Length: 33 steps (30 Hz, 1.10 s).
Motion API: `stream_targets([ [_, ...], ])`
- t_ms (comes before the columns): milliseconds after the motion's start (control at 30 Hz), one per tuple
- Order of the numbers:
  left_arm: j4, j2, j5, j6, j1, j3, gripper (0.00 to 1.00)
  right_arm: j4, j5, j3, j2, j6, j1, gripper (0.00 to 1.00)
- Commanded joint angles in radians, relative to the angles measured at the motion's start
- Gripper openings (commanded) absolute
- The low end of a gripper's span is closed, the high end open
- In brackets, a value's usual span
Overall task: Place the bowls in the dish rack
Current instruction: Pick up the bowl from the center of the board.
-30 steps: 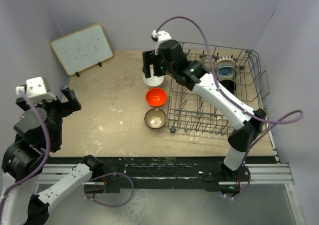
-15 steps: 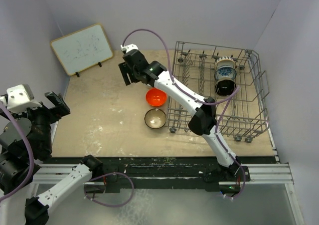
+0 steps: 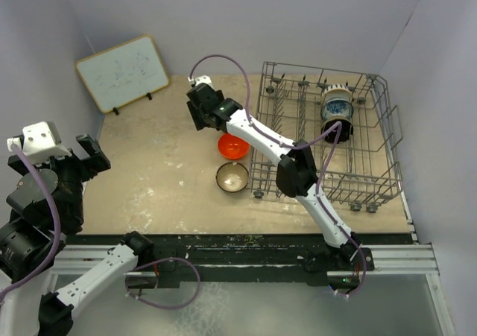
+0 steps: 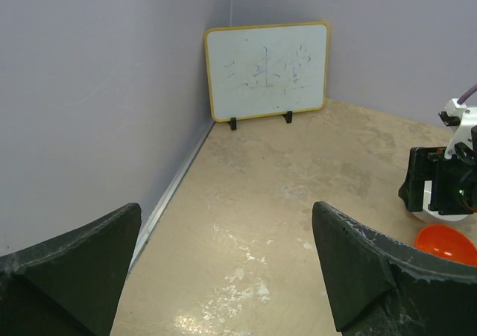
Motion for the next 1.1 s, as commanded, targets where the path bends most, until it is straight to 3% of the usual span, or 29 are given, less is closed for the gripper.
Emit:
stream_targets([
  [0, 0.022, 0.029, 0.005, -0.004, -0.004, -0.014, 0.99, 0.094, 0.074, -0.078, -0.041, 0.021, -0.019, 0.74],
  [300, 0.039, 0.041, 0.001, -0.007, -0.006, -0.048, 0.99, 0.455, 0.011, -0.385, -0.154, -0.116, -0.135, 0.74],
  [767, 0.069, 0.065, 0.005, 0.007, -0.005, -0.079, 0.99, 0.629, -0.041, -0.399, -0.095, -0.294, -0.188, 0.74],
  [1067, 0.065, 0.054, 0.001, 0.006, -0.005, -0.086, 0.99, 0.549, -0.097, -0.361, -0.056, -0.311, -0.188, 0.51],
])
